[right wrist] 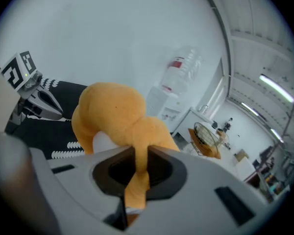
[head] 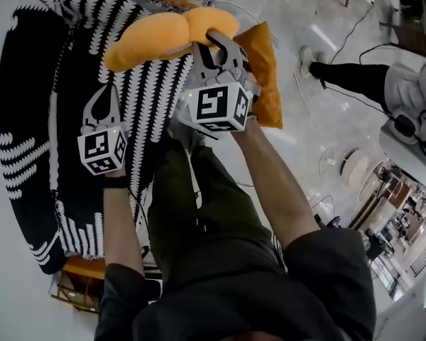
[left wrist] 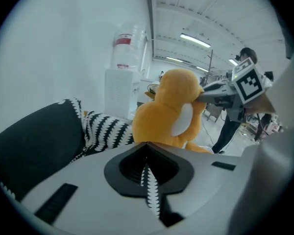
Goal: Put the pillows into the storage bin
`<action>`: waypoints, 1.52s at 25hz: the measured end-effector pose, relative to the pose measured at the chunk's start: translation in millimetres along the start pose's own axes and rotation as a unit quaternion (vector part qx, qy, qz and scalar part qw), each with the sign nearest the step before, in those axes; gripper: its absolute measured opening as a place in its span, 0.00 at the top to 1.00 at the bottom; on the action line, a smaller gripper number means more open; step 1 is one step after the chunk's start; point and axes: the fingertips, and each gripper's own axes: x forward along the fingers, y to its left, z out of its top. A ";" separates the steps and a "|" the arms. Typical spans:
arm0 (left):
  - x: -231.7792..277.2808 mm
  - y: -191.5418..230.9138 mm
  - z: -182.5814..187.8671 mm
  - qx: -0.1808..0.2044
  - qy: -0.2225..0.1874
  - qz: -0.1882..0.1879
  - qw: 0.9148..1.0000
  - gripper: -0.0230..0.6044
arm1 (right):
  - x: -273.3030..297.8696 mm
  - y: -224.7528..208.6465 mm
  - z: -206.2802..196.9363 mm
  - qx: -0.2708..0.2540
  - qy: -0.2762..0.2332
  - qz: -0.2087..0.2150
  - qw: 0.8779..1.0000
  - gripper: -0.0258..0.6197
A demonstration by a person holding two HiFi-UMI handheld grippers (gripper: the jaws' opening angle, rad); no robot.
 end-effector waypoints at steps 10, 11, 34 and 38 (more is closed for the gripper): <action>64.5 -203.4 10.1 0.102 0.020 -0.133 0.986 0.96 | -121.9 -103.6 -199.3 0.153 0.109 -0.133 0.973 0.90; 70.4 -221.5 6.4 0.112 0.025 -0.146 0.983 0.96 | -129.8 -104.0 -219.8 0.173 0.123 -0.143 0.967 0.90; 154.9 -345.5 -121.3 0.216 0.142 -0.267 0.928 0.96 | -155.9 -3.4 -446.2 0.419 0.269 -0.209 0.841 0.85; 159.8 -342.8 -125.2 0.214 0.147 -0.266 0.928 0.96 | -138.3 18.6 -466.8 0.435 0.297 -0.175 0.832 0.81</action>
